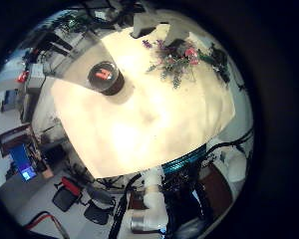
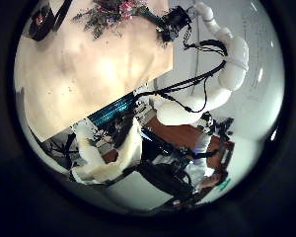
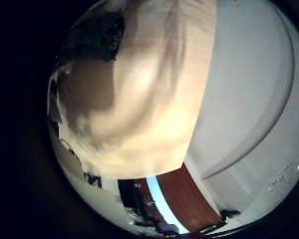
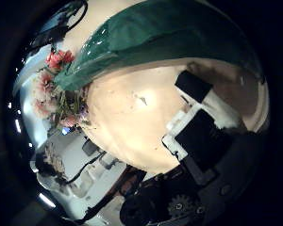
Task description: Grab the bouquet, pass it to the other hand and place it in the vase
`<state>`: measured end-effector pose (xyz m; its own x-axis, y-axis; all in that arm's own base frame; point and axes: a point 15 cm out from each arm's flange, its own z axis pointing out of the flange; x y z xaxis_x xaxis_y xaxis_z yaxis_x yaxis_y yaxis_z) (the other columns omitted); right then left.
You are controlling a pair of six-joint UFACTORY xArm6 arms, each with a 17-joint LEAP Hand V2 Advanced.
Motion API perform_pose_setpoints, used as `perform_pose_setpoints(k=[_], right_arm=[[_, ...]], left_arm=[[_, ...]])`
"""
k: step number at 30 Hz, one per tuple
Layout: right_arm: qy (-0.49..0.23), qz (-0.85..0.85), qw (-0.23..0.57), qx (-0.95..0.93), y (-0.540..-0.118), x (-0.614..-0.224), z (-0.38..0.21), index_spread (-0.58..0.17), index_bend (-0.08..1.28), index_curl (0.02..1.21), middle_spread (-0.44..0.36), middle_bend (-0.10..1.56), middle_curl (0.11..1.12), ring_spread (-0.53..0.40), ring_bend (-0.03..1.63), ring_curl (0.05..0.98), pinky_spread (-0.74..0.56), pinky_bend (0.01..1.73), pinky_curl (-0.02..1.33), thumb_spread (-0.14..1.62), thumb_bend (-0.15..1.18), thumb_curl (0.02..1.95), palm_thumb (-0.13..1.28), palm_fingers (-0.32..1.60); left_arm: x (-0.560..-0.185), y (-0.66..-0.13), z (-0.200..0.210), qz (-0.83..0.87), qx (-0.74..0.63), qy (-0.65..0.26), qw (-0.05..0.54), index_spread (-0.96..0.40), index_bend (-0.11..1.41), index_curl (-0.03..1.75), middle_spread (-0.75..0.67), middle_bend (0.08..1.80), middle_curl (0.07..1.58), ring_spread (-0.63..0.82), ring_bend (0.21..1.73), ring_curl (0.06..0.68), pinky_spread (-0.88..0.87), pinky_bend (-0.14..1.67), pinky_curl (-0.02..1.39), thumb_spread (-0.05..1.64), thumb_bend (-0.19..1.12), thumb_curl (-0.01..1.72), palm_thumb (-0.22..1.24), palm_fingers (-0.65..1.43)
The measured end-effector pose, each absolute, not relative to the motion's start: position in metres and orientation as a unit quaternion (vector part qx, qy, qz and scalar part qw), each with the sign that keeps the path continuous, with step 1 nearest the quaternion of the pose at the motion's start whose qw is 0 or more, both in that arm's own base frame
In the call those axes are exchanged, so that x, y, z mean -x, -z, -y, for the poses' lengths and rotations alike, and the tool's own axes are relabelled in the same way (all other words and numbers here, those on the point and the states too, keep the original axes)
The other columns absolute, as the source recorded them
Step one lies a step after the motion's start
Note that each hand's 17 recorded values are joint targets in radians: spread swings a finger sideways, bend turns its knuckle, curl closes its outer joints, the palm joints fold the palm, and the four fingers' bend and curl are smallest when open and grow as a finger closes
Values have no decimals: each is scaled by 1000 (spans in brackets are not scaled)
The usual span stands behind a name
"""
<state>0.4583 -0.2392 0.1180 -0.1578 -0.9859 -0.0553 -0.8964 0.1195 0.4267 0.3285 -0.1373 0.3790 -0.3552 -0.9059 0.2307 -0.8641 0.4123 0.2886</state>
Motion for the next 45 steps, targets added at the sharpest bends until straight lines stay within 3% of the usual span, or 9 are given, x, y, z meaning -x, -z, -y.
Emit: perform_pose_setpoints(k=[4, 7, 11, 15, 17, 22, 34, 45], right_arm=[[185, 737, 127, -638, -118, -456, 241, -373, 174, 349, -175, 433, 465, -278, 904, 298, -163, 543, 185, 986, -20, 478, 864, 980], [179, 734, 138, -641, -120, -454, 247, -396, 239, 396, -200, 506, 507, -282, 948, 340, -347, 719, 236, 979, -20, 482, 872, 1244], [165, 735, 137, -643, -131, -456, 252, -410, 506, 520, -208, 746, 606, -254, 1035, 404, -428, 865, 312, 969, -17, 489, 889, 1454], [152, 740, 125, -643, -147, -458, 257, -400, 782, 658, -226, 951, 718, -253, 1178, 480, -367, 1134, 426, 956, -4, 510, 947, 1351], [137, 746, 115, -641, -160, -460, 264, -381, 902, 717, -224, 1042, 765, -254, 1234, 516, -333, 1230, 478, 961, 41, 548, 1041, 1295], [136, 753, 44, -642, -192, -452, 255, -325, 1062, 806, -204, 1208, 836, -249, 1343, 595, -266, 1367, 574, 959, 106, 639, 1167, 1184], [65, 715, -151, -679, -349, -424, 232, -247, 1168, 852, -146, 1334, 851, -224, 1425, 692, -199, 1399, 691, 908, 103, 801, 1189, 1120], [117, 661, -394, -628, -468, -388, 181, -223, 1200, 842, -125, 1358, 825, -213, 1434, 724, -190, 1348, 757, 877, 86, 925, 1175, 1116]], left_arm=[[-328, -381, 136, 821, -540, 58, 177, 26, 177, 349, 436, 188, 300, 600, 461, 213, 566, 196, 308, 1122, -21, 314, 357, 63], [-326, -384, 135, 821, -540, 58, 177, 26, 177, 349, 436, 188, 300, 600, 461, 213, 565, 196, 308, 1122, -21, 314, 357, 63], [-327, -390, 133, 821, -542, 53, 173, 26, 177, 349, 434, 187, 301, 600, 461, 213, 564, 196, 308, 1122, -21, 314, 357, 63], [-324, -394, 132, 822, -541, 51, 171, 26, 177, 349, 427, 186, 301, 600, 461, 213, 563, 198, 309, 1122, -21, 314, 357, 64], [-324, -395, 131, 821, -542, 50, 170, 26, 174, 347, 426, 187, 301, 600, 461, 213, 563, 198, 309, 1122, -21, 314, 357, 63], [-322, -400, 130, 822, -543, 46, 167, 26, 175, 345, 425, 187, 301, 600, 461, 213, 563, 198, 310, 1122, -21, 314, 357, 63], [-324, -409, 130, 821, -546, 33, 167, 26, 175, 342, 424, 186, 300, 597, 468, 216, 557, 198, 314, 1122, -21, 314, 357, 65], [-326, -424, 141, 811, -543, -34, 216, 31, 172, 341, 395, 203, 314, 575, 475, 214, 542, 194, 311, 1122, -21, 314, 357, 123]])
